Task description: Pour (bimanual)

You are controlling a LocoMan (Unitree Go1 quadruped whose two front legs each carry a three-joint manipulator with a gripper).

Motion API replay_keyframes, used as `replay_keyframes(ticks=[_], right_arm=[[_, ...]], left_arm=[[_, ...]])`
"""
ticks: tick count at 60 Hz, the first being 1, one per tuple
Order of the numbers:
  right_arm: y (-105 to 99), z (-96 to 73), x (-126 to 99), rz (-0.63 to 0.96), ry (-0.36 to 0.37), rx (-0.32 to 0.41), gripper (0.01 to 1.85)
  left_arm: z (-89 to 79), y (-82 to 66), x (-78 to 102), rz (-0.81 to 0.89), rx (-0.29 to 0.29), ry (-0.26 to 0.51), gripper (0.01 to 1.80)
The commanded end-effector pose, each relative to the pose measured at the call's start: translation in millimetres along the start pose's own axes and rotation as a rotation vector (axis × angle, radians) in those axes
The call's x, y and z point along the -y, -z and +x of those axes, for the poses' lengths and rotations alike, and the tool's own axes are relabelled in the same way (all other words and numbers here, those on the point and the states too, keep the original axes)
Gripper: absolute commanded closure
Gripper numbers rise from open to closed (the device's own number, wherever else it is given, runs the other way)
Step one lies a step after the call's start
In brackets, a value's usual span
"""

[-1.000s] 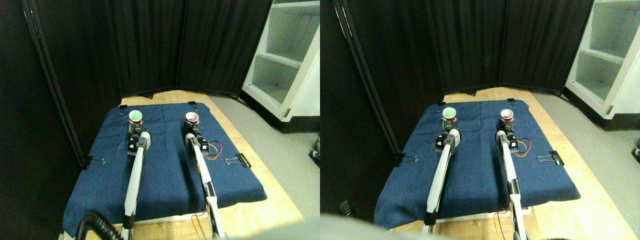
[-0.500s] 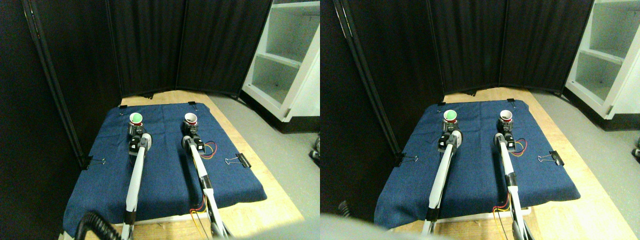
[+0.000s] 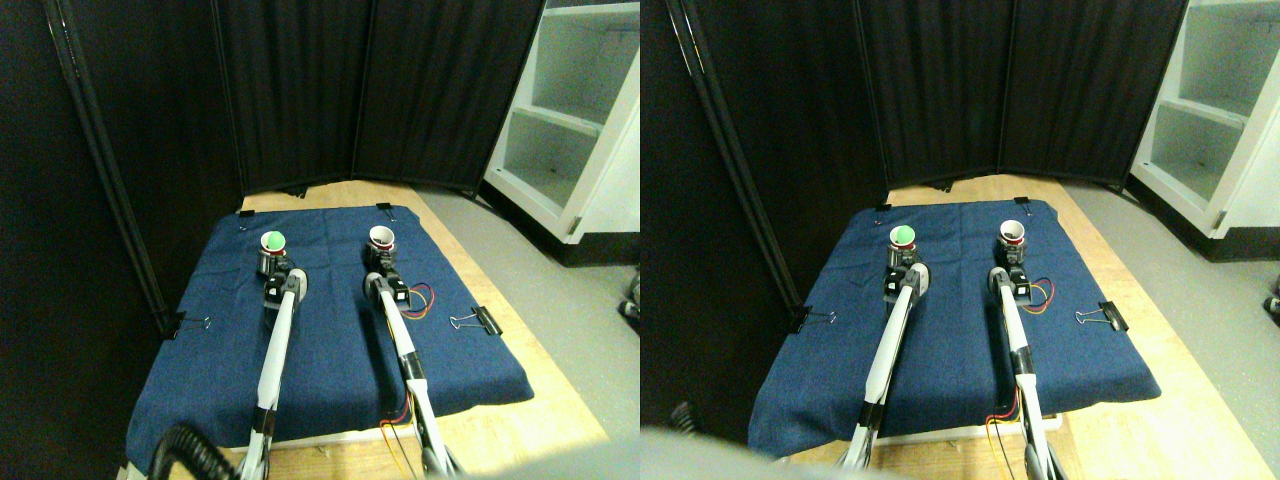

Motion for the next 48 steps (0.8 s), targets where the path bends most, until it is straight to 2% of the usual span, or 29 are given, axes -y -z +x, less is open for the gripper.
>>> replay_keyframes(ticks=[1, 13, 14, 15, 18, 19, 21, 22, 25, 26, 29, 30, 33, 35, 38, 39, 43, 48], right_arm=[[1.6, -1.8, 0.0, -0.014, 0.008, -0.001, 1.53], [0.9, -5.4, -1.0, -0.004, 0.018, 0.004, 1.53], [0.9, -6.7, -1.0, 0.011, 0.026, 0.004, 1.53], [0.9, -6.7, -1.0, 0.011, 0.026, 0.004, 1.53], [0.9, -7.1, -1.0, 0.008, 0.025, -0.001, 1.53], [0.9, -7.8, -1.1, 0.007, 0.027, -0.001, 1.53], [1.1, -9.3, -1.2, 0.008, 0.033, 0.008, 1.53], [1.1, -9.3, -1.2, 0.008, 0.033, 0.008, 1.53], [1.1, -10.1, -1.1, 0.049, 0.051, -0.012, 1.51], [1.1, -10.3, -1.1, 0.057, 0.054, -0.013, 1.50], [1.2, -10.7, -1.2, 0.080, 0.066, -0.027, 1.35], [1.2, -10.7, -1.2, 0.080, 0.066, -0.027, 1.35], [1.1, -10.6, -1.2, 0.080, 0.078, -0.056, 1.03], [0.8, -10.7, -1.3, 0.063, 0.092, -0.092, 0.71], [-0.1, -11.6, -0.8, 0.095, 0.113, -0.117, 0.39], [-0.1, -11.6, -0.8, 0.095, 0.113, -0.117, 0.39], [-0.1, -11.9, 0.1, 0.100, 0.109, -0.132, 0.18], [-0.8, -12.3, 0.1, 0.101, 0.109, -0.144, 0.17]], left_arm=[[0.8, 4.1, 4.1, 0.001, 0.012, 0.021, 1.48], [-1.7, 4.5, 2.6, 0.037, 0.005, -0.002, 1.48], [-3.9, 4.5, 2.9, 0.059, 0.005, -0.016, 1.41], [-3.9, 4.5, 2.9, 0.059, 0.005, -0.016, 1.41], [-5.8, 4.3, 2.6, 0.088, -0.014, -0.041, 1.07], [-6.2, 4.2, 2.4, 0.098, -0.027, -0.052, 0.88], [-6.6, 4.3, 2.5, 0.099, -0.034, -0.078, 0.69], [-6.6, 4.3, 2.5, 0.099, -0.034, -0.078, 0.69], [-8.8, 4.7, 2.9, 0.109, -0.056, -0.095, 0.42], [-9.3, 4.8, 3.0, 0.117, -0.060, -0.098, 0.38], [-9.6, 4.9, 3.5, 0.127, -0.080, -0.103, 0.30], [-9.6, 4.9, 3.5, 0.127, -0.080, -0.103, 0.30], [-8.8, 4.7, 3.7, 0.167, -0.085, -0.097, 0.21], [-8.1, 4.4, 4.3, 0.203, -0.098, -0.097, 0.13], [-8.1, 4.0, 4.9, 0.231, -0.101, -0.094, 0.06], [-8.1, 4.0, 4.9, 0.231, -0.101, -0.094, 0.06], [-8.1, 2.8, 4.9, 0.225, -0.109, -0.088, 0.02], [-9.7, 0.6, 4.4, 0.223, -0.101, -0.079, 0.04]])
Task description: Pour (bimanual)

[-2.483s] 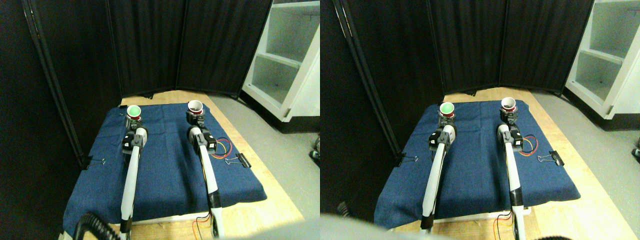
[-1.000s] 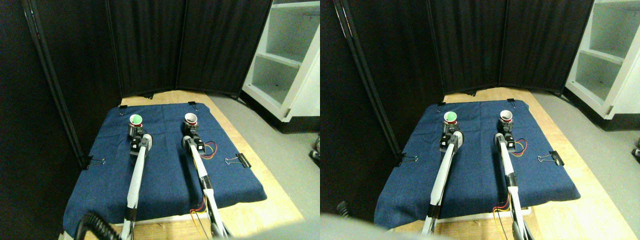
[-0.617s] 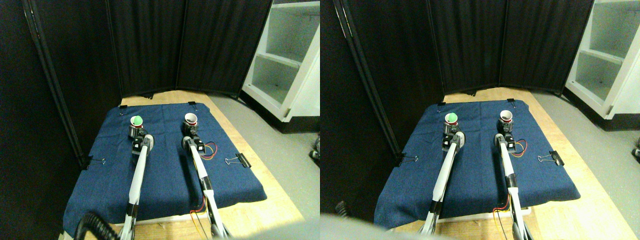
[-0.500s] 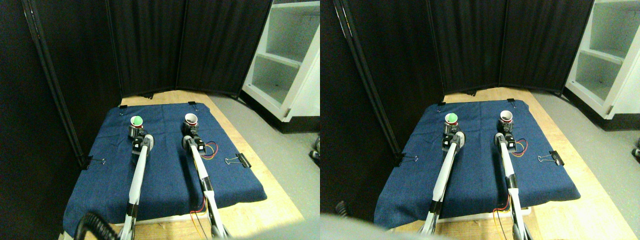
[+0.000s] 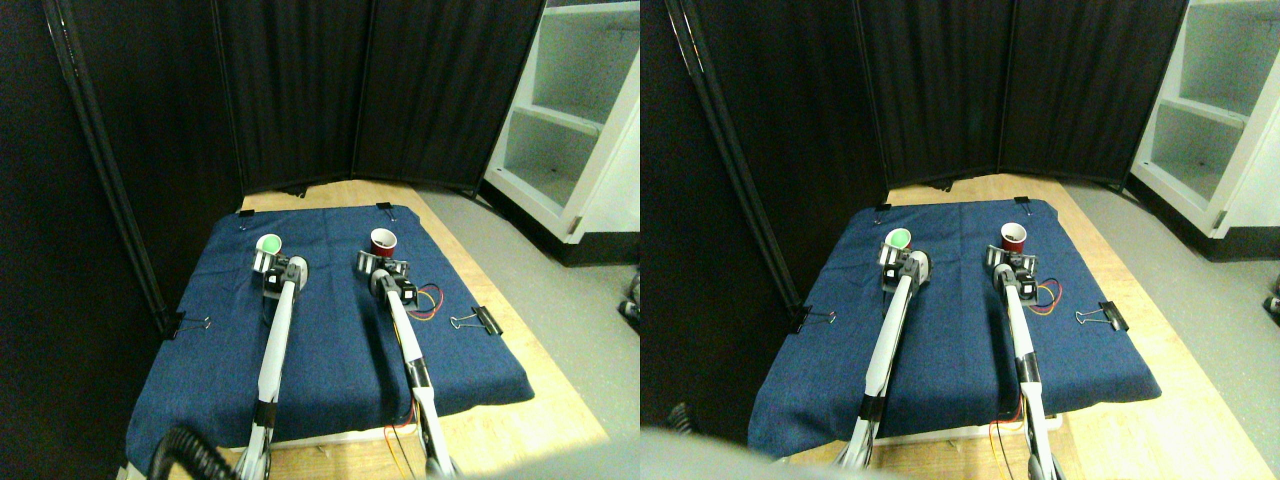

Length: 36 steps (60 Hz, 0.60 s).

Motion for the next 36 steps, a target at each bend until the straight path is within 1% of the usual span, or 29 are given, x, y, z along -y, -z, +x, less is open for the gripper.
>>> replay_keyframes(ticks=[1, 4, 12, 16, 22, 25, 26, 28, 30, 33, 34, 36], right_arm=[[2.3, -1.8, -10.7, 0.010, -0.048, -0.024, 0.15], [2.4, -3.3, -10.8, 0.012, -0.055, -0.027, 0.18], [4.3, -10.4, -12.0, 0.020, -0.085, -0.033, 0.23], [5.5, -14.7, -13.1, 0.033, -0.096, -0.040, 0.21], [8.0, -23.8, -17.7, 0.011, -0.134, -0.049, 0.18], [8.3, -31.5, -21.7, -0.021, -0.161, -0.055, 0.19], [8.2, -34.8, -23.3, -0.020, -0.159, -0.051, 0.18], [8.1, -36.4, -24.0, -0.019, -0.159, -0.050, 0.18], [7.2, -41.4, -26.5, -0.028, -0.171, -0.050, 0.16], [6.5, -45.2, -28.4, -0.041, -0.184, -0.054, 0.14], [6.0, -47.9, -29.5, -0.039, -0.193, -0.058, 0.14], [4.8, -52.9, -31.6, -0.063, -0.211, -0.067, 0.12]], left_arm=[[-3.5, -5.3, 6.8, -0.014, 0.039, 0.052, 0.06], [-5.8, -6.5, 6.2, -0.023, 0.046, 0.057, 0.09], [-10.7, -9.5, 5.1, -0.053, 0.042, 0.079, 0.13], [-12.4, -10.9, 3.7, -0.058, 0.039, 0.086, 0.13], [-17.1, -13.1, 0.8, -0.063, 0.038, 0.096, 0.17], [-22.0, -15.6, -0.6, -0.051, 0.015, 0.115, 0.18], [-24.2, -16.7, -1.0, -0.037, 0.009, 0.121, 0.18], [-25.3, -17.3, -1.1, -0.033, 0.005, 0.125, 0.18], [-29.5, -19.5, -1.6, -0.042, -0.011, 0.141, 0.18], [-33.7, -20.8, -1.6, -0.060, -0.018, 0.152, 0.19], [-36.5, -21.7, -1.6, -0.075, -0.027, 0.163, 0.20], [-42.1, -23.4, -1.5, -0.072, -0.027, 0.175, 0.20]])
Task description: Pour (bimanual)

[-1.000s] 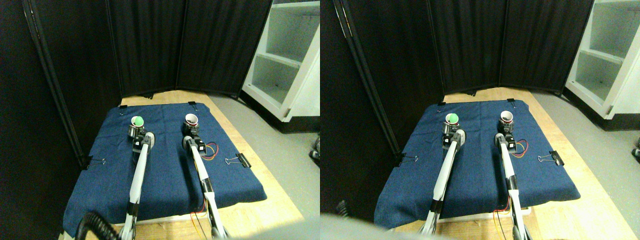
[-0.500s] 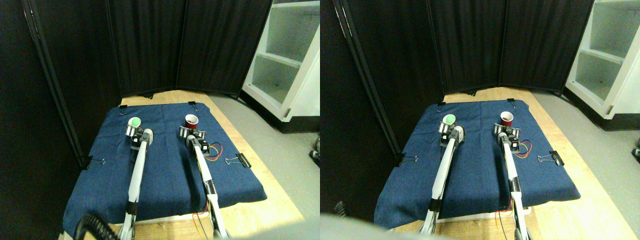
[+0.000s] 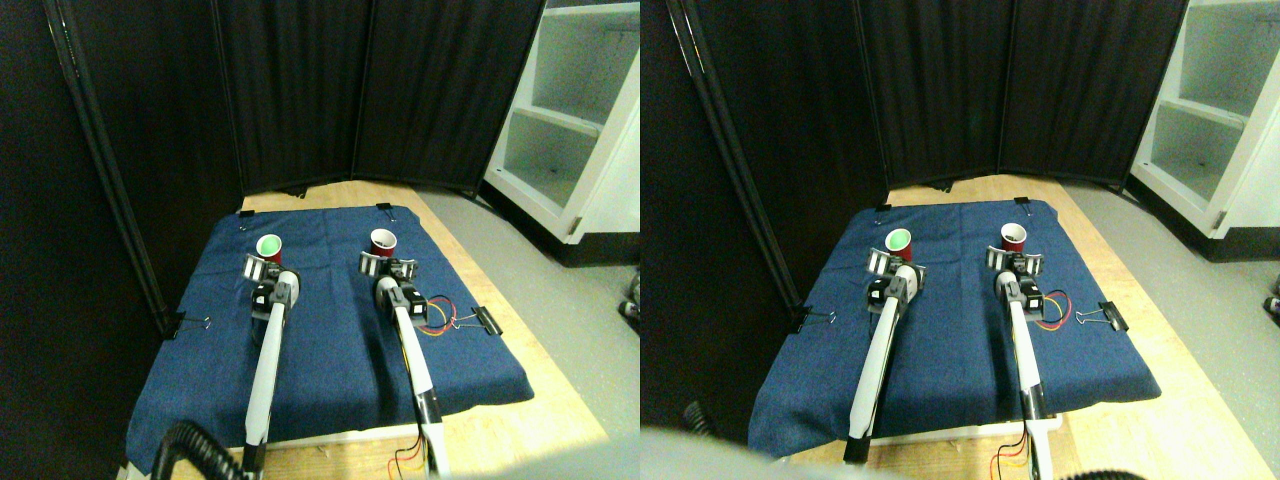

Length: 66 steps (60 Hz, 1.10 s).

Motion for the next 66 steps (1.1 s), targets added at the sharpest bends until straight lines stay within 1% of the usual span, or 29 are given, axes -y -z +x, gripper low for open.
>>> replay_keyframes(ticks=[1, 3, 7, 8, 10, 11, 14, 16, 18, 20, 22, 24, 26, 27, 29, 30, 31, 33, 36, 38, 39, 40, 42, 45, 48, 51, 53, 63, 66], right_arm=[[0.1, -10.8, -16.6, -0.028, -0.084, -0.023, 0.12], [-0.8, -15.8, -19.2, -0.059, -0.093, -0.030, 0.12], [-2.1, -22.2, -22.5, -0.097, -0.119, -0.028, 0.13], [-2.6, -24.0, -23.5, -0.097, -0.126, -0.028, 0.15], [-2.9, -25.0, -24.0, -0.095, -0.129, -0.028, 0.15], [-3.6, -29.2, -26.1, -0.085, -0.142, -0.029, 0.16], [-4.0, -31.3, -27.3, -0.086, -0.149, -0.024, 0.17], [-5.0, -35.3, -29.7, -0.108, -0.166, -0.014, 0.18], [-5.9, -38.6, -31.5, -0.120, -0.174, -0.013, 0.21], [-6.6, -42.2, -34.2, -0.129, -0.188, -0.007, 0.28], [-6.7, -43.1, -34.9, -0.130, -0.192, -0.006, 0.30], [-7.2, -46.5, -37.5, -0.115, -0.199, -0.008, 0.33], [-7.4, -49.4, -39.0, -0.106, -0.204, -0.011, 0.33], [-7.6, -51.2, -39.8, -0.106, -0.207, -0.015, 0.34], [-7.7, -51.9, -40.3, -0.104, -0.209, -0.016, 0.34], [-7.8, -54.6, -41.8, -0.097, -0.210, -0.015, 0.36], [-7.8, -54.6, -41.8, -0.097, -0.210, -0.015, 0.36], [-8.3, -55.8, -42.4, -0.104, -0.216, -0.018, 0.37], [-8.9, -58.8, -42.9, -0.113, -0.227, -0.023, 0.35], [-9.2, -60.6, -43.3, -0.108, -0.233, -0.021, 0.37], [-9.2, -60.6, -43.3, -0.108, -0.233, -0.021, 0.37], [-9.3, -61.0, -43.4, -0.107, -0.235, -0.023, 0.37], [-9.7, -62.7, -43.9, -0.114, -0.239, -0.026, 0.36], [-9.6, -65.0, -44.3, -0.127, -0.245, -0.028, 0.39], [-9.8, -66.7, -44.6, -0.125, -0.248, -0.031, 0.39], [-9.7, -67.4, -44.8, -0.119, -0.253, -0.037, 0.41], [-9.2, -69.1, -45.0, -0.114, -0.250, -0.028, 0.43], [-8.6, -74.2, -45.5, -0.118, -0.264, -0.039, 0.43], [-8.4, -74.9, -45.5, -0.109, -0.253, -0.037, 0.44]], left_arm=[[-12.3, -5.3, 9.8, -0.024, 0.000, 0.066, 0.20], [-16.6, -7.0, 10.6, 0.002, 0.006, 0.082, 0.18], [-23.4, -10.7, 11.9, 0.051, -0.005, 0.120, 0.19], [-25.7, -12.2, 12.2, 0.078, -0.002, 0.139, 0.19], [-26.8, -13.0, 12.4, 0.088, 0.000, 0.147, 0.19], [-31.2, -16.5, 13.3, 0.128, 0.012, 0.171, 0.17], [-33.7, -18.3, 13.6, 0.175, 0.018, 0.191, 0.16], [-38.4, -21.5, 14.7, 0.264, 0.036, 0.231, 0.16], [-42.5, -24.6, 15.6, 0.339, 0.036, 0.259, 0.13], [-46.8, -28.7, 16.5, 0.408, 0.026, 0.318, 0.10], [-48.1, -29.6, 16.7, 0.424, 0.025, 0.332, 0.10], [-54.0, -33.1, 17.9, 0.511, 0.033, 0.366, 0.09], [-57.7, -35.9, 18.9, 0.615, 0.050, 0.398, 0.06], [-60.6, -37.4, 19.5, 0.684, 0.068, 0.419, 0.05], [-62.0, -38.0, 19.9, 0.715, 0.075, 0.430, 0.05], [-66.9, -39.9, 22.0, 0.851, 0.104, 0.477, 0.01], [-66.9, -39.9, 22.0, 0.851, 0.104, 0.477, 0.01], [-70.0, -40.9, 23.3, 0.918, 0.114, 0.508, 0.01], [-77.2, -40.6, 24.6, 1.010, 0.150, 0.572, 0.01], [-81.0, -40.3, 25.0, 1.090, 0.190, 0.636, 0.01], [-81.0, -40.3, 25.0, 1.090, 0.190, 0.636, 0.01], [-81.7, -40.3, 24.9, 1.104, 0.200, 0.653, 0.01], [-84.9, -40.4, 24.9, 1.137, 0.234, 0.736, 0.12], [-86.8, -41.4, 25.4, 1.167, 0.233, 0.814, 0.31], [-88.3, -41.8, 26.6, 1.196, 0.226, 0.873, 0.44], [-90.3, -41.6, 26.9, 1.224, 0.228, 0.889, 0.47], [-92.0, -41.6, 27.0, 1.257, 0.223, 0.914, 0.52], [-100.9, -39.2, 23.3, 1.273, 0.190, 0.886, 0.57], [-102.1, -38.6, 22.8, 1.261, 0.186, 0.883, 0.59]])
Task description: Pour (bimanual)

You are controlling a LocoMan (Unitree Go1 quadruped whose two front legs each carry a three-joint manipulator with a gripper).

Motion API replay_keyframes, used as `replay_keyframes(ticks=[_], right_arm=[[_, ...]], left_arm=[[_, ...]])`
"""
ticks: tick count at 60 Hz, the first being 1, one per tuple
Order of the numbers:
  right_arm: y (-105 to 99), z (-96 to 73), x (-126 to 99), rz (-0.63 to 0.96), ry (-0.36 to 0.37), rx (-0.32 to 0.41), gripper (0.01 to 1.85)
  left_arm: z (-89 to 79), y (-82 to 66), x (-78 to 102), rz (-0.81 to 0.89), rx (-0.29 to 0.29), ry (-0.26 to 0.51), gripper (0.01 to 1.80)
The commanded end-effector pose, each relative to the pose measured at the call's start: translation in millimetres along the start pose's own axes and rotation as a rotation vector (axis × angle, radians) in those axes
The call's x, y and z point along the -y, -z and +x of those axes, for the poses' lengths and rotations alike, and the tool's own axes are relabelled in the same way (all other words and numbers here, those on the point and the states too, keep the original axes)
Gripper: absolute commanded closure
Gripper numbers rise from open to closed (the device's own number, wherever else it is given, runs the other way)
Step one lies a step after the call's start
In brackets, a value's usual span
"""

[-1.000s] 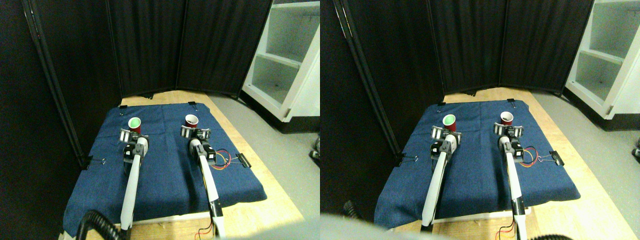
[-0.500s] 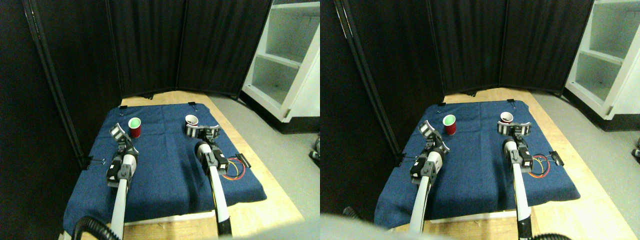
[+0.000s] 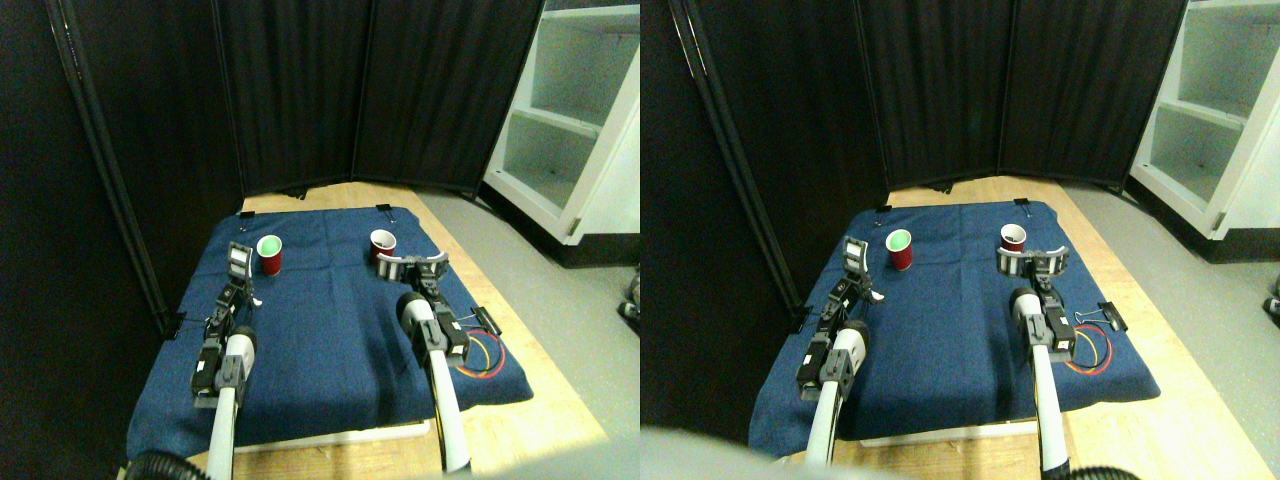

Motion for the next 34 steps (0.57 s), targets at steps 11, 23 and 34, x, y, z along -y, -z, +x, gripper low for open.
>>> replay_keyframes(ticks=[11, 23, 34], right_arm=[[2.2, -6.0, -6.1, 0.001, -0.035, -0.005, 0.47], [2.4, -8.7, -6.1, 0.002, -0.041, -0.009, 0.45], [2.5, -9.4, -6.7, 0.014, -0.041, -0.018, 0.47]], left_arm=[[-6.2, -8.4, 8.5, 0.016, 0.037, 0.014, 0.65], [-10.0, -8.8, 11.6, 0.105, -0.037, -0.018, 0.21], [-7.4, -9.7, 9.3, 0.063, 0.058, 0.061, 0.64]])
